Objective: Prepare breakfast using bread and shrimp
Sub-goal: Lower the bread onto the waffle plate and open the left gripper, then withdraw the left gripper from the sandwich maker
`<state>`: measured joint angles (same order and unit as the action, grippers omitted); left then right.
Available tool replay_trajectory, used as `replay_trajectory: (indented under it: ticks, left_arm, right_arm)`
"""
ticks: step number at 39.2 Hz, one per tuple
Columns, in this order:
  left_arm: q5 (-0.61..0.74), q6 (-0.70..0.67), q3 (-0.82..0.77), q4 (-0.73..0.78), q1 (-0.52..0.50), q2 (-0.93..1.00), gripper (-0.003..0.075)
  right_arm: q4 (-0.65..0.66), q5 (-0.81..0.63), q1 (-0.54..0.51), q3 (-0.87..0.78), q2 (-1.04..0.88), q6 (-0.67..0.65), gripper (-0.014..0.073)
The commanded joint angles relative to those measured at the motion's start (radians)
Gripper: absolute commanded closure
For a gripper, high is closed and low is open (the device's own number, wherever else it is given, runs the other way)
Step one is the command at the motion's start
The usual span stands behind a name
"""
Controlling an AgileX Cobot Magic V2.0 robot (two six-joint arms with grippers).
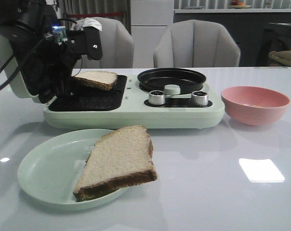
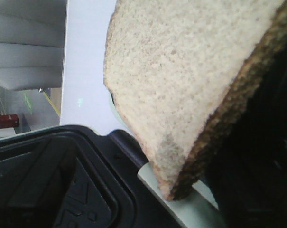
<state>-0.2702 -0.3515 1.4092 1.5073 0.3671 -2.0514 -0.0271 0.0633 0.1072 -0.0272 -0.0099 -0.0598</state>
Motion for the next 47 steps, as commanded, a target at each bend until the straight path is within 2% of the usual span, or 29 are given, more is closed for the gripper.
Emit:
replay_trajectory:
  ticks: [1, 13, 24, 30, 35, 42, 47]
  left_arm:
    - [0.020, -0.013, -0.016, -0.028, 0.015, 0.086, 0.0081]
    - [0.080, -0.013, -0.050, -0.083, 0.028, 0.136, 0.0081]
    - [0.028, -0.013, -0.050, -0.134, 0.071, 0.202, 0.0081]
    - [0.009, -0.015, -0.050, -0.263, 0.103, 0.294, 0.0081]
    - [-0.060, -0.015, -0.050, -0.403, 0.128, 0.372, 0.0081]
    - [-0.169, -0.134, -0.061, -0.499, 0.135, 0.485, 0.0081]
    - [-0.183, -0.136, -0.096, -0.603, 0.135, 0.580, 0.0081]
  right_arm:
    - [0.007, -0.074, -0.003, 0.018, -0.022, 0.004, 0.0430]
    - [0.007, -0.074, -0.003, 0.018, -0.022, 0.004, 0.0430]
    - [0.007, -0.074, -0.003, 0.018, -0.022, 0.004, 0.0430]
    - [0.007, -0.074, -0.003, 0.018, -0.022, 0.004, 0.0430]
    - [0.007, -0.074, -0.003, 0.018, -0.022, 0.004, 0.0430]
    - [0.007, -0.074, -0.003, 0.018, -0.022, 0.004, 0.0430]
    - [0.007, -0.074, -0.003, 0.018, -0.022, 0.004, 0.0430]
